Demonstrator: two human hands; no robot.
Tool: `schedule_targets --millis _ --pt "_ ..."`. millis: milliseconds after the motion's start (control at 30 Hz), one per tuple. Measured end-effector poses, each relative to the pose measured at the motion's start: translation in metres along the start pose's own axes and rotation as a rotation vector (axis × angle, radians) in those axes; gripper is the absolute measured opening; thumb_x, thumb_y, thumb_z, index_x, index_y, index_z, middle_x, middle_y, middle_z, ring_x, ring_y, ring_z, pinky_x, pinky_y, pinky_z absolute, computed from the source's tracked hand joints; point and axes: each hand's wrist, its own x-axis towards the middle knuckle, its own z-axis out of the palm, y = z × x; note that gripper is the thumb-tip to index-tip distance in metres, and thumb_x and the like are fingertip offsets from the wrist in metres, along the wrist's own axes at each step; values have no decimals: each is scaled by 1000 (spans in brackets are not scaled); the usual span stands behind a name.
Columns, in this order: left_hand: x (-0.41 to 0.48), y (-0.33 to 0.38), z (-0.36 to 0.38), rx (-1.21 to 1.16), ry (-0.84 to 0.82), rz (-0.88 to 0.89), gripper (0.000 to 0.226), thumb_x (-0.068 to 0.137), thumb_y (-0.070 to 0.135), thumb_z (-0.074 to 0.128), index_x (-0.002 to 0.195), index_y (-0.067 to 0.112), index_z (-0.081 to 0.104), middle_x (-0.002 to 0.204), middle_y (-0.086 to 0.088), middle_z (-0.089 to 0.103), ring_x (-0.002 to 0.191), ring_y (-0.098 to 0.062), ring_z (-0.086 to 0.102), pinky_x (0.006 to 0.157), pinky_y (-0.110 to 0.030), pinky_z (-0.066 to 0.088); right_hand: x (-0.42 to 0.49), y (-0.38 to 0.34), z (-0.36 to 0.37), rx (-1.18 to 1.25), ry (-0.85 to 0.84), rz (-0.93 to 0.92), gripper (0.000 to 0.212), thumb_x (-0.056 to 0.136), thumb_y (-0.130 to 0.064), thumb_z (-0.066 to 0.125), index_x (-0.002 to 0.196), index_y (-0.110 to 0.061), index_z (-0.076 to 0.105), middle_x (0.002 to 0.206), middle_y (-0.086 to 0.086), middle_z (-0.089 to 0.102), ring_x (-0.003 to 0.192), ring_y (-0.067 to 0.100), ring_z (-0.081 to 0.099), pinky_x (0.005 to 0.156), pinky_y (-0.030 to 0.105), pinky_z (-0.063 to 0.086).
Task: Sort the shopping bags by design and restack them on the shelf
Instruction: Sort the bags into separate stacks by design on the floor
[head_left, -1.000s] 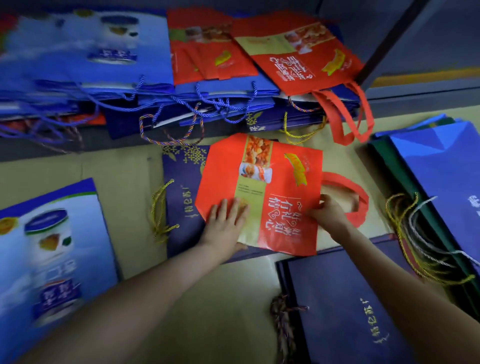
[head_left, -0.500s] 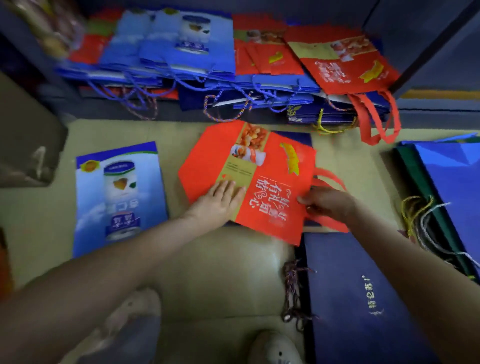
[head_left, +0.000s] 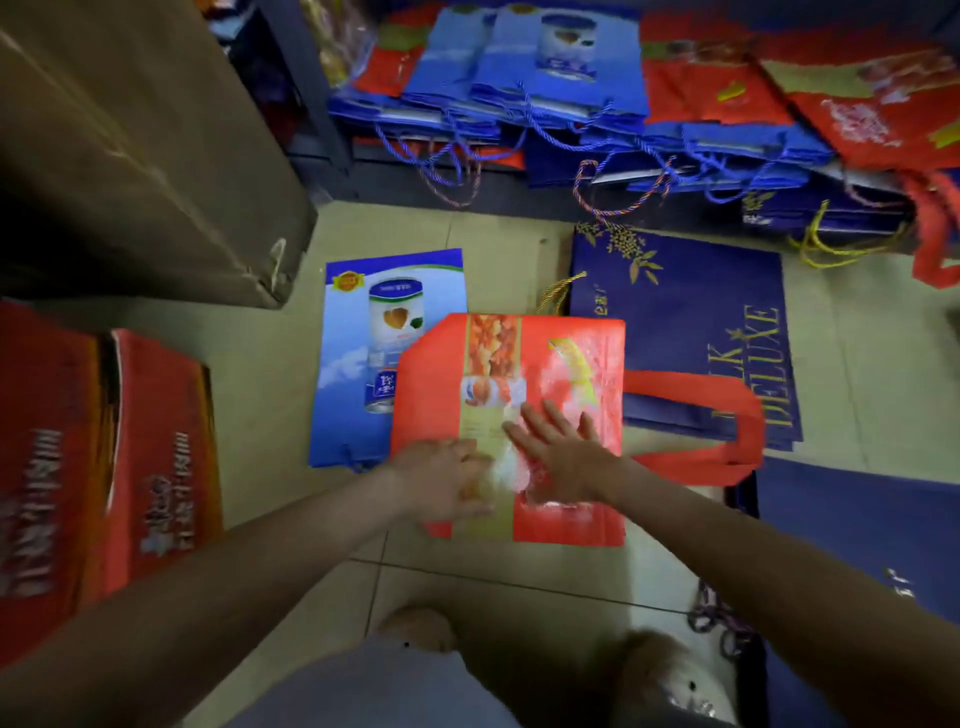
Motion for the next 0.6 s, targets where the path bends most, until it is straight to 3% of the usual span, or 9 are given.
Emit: schedule_targets --millis 100,200,367,467,600 --pt "10 -26 0 -127 140 -202 65 97 45 40 151 18 15 158 -8 5 143 -28 17 114 -42 23 -7 -7 17 -20 -63 -95 97 86 -47 60 150 -30 -11 157 0 -21 143 24 -19 110 63 1" --pt "24 -50 6 -138 170 -354 71 96 34 45 152 22 2 158 -11 -11 145 -33 1 115 -53 15 -5 0 11 104 111 -50 90 91 -33 58 151 -24 -8 158 2 -14 146 21 -11 117 52 6" --pt "37 -63 8 -137 252 -305 87 88 62 43 150 31 -10 155 -3 -26 144 -28 -17 112 -59 0 8 24 -31 63 437 219 89 89 -24 56 151 -24 -9 159 7 -11 145 24 -12 116 44 -5" --pt "45 -58 7 -178 283 -297 88 88 65 39 149 31 -14 156 -4 -24 144 -26 -18 113 -60 -4 23 35 -53 41 416 303 99 85 -33 62 150 -25 -12 159 9 -7 146 24 -9 115 46 -6" --pt "56 -56 -1 -196 369 -299 86 89 63 39 148 32 -16 156 -4 -25 143 -25 -21 113 -59 -5 46 38 -68 30 377 327 112 76 -41 70 150 -18 -10 150 10 19 143 23 10 115 47 -7"
